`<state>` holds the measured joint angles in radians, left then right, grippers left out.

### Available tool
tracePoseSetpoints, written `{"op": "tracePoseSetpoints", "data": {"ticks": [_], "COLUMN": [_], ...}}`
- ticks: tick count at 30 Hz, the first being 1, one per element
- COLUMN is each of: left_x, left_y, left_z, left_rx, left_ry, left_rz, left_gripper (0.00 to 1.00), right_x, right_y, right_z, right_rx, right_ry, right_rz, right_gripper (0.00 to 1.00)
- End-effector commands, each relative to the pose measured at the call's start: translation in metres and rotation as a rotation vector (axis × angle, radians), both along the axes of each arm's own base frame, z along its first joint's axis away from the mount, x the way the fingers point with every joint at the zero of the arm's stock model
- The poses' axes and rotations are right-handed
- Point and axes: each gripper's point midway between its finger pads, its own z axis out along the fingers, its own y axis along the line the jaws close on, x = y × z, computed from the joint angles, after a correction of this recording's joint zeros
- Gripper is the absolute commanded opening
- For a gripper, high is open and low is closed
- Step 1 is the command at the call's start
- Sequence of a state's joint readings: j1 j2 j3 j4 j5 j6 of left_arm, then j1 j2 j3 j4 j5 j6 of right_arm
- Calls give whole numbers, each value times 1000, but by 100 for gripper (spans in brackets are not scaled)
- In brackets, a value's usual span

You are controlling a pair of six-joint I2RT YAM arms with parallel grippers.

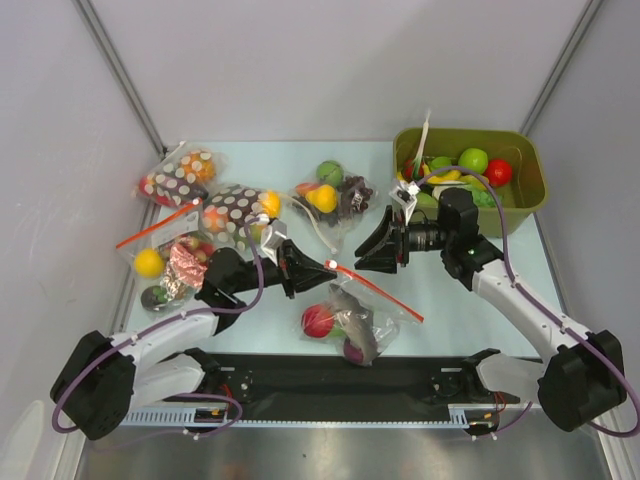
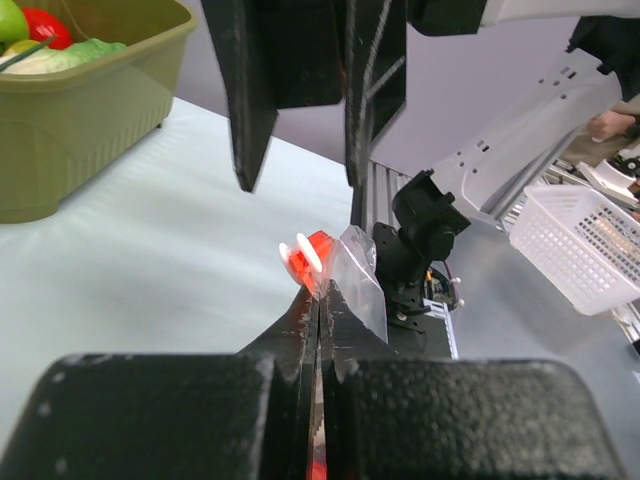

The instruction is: Open the zip-top bag and remove the fake food

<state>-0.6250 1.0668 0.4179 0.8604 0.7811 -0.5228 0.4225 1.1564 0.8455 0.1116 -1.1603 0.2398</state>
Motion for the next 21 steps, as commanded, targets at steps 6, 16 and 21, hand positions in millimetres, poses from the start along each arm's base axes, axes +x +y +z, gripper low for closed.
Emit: {"op": "tracePoseSetpoints", "data": {"ticks": [6,16,21], "left_x": [-18,-19,-18], "left_y": [-4,-3,-4], "left_z": [9,11,9], "left_rx": [0,6,11], "left_ry": [-69,-85,-82], "left_rz": [-67,-55,-53], "left_gripper": [0,0,1], "right_x": [13,1,-4], "right_y": [25,45,48], "right_z": [28,15,15], "right_rx": [55,35,38], "right_ry": [-70,-35,-35], "right_rz": [7,71,94], "right_gripper": [53,49,42]}}
